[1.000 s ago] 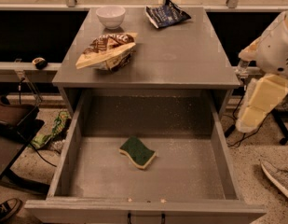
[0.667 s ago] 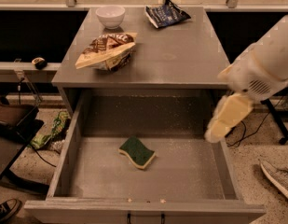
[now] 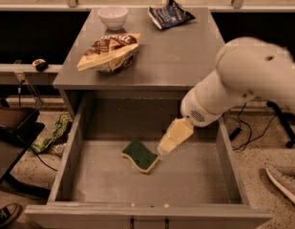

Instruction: Pick sponge from top drawer and place on counter

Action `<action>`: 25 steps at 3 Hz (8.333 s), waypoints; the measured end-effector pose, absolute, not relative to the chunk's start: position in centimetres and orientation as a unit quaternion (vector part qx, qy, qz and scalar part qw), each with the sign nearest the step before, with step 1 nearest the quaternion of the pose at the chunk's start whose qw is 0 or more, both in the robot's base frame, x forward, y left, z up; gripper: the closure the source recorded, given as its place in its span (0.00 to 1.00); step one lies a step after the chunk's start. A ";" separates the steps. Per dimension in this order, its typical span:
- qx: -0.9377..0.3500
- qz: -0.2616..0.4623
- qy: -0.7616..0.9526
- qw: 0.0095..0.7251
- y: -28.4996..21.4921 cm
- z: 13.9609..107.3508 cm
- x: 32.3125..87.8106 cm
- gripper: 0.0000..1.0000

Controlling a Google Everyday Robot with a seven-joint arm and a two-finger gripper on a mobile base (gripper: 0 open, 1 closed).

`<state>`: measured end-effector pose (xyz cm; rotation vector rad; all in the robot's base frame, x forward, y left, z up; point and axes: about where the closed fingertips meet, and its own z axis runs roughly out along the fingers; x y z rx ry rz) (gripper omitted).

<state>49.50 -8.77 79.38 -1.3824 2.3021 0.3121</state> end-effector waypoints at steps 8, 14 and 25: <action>-0.479 0.090 0.850 0.201 8.1 61.1 50.4 0.87; -0.416 0.065 0.842 0.338 -10.2 91.4 52.6 1.00; -0.537 -0.132 0.750 0.363 -2.9 84.3 74.4 0.98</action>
Offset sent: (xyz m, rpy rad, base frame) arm 0.0225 0.1224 -0.1194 -0.0343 0.0233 -0.1526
